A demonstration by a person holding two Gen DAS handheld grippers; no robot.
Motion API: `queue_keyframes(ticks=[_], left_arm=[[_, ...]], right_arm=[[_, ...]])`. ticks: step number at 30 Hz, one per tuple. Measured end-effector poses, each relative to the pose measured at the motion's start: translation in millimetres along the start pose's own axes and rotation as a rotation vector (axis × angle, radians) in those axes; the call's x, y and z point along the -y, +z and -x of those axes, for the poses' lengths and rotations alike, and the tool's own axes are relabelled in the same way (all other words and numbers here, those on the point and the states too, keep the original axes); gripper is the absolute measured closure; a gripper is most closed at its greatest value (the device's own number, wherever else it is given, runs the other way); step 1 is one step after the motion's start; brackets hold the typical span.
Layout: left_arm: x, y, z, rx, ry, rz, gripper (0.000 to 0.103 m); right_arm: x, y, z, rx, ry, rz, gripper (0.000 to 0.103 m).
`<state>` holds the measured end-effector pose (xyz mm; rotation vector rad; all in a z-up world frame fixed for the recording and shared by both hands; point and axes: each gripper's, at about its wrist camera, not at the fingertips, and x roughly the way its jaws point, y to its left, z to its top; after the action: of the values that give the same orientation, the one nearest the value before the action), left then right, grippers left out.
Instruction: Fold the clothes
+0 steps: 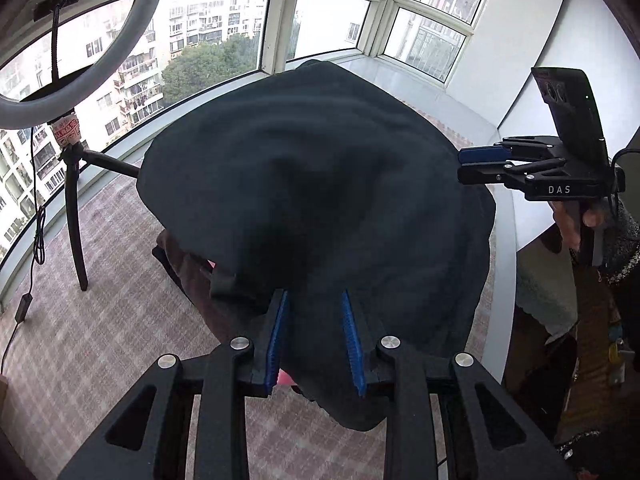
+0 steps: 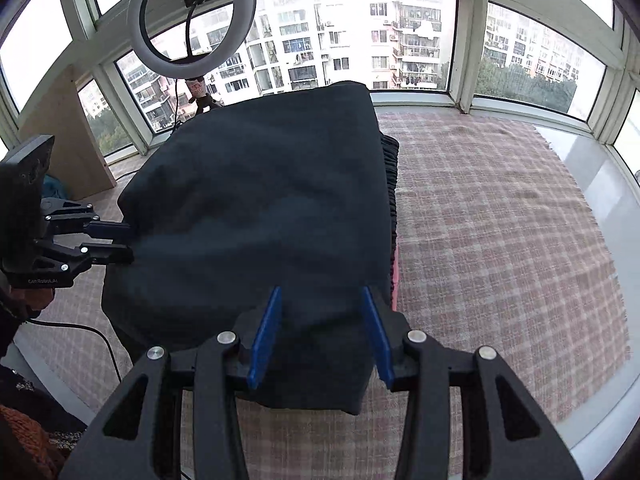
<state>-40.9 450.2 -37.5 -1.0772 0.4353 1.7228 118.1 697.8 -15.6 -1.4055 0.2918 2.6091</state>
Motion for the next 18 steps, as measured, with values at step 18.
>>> queue_keyframes(ticks=[18], left_arm=[[26, -45, 17, -0.009, -0.003, 0.012, 0.076]], right_arm=[[-49, -46, 3, -0.028, -0.145, -0.041, 0.048]])
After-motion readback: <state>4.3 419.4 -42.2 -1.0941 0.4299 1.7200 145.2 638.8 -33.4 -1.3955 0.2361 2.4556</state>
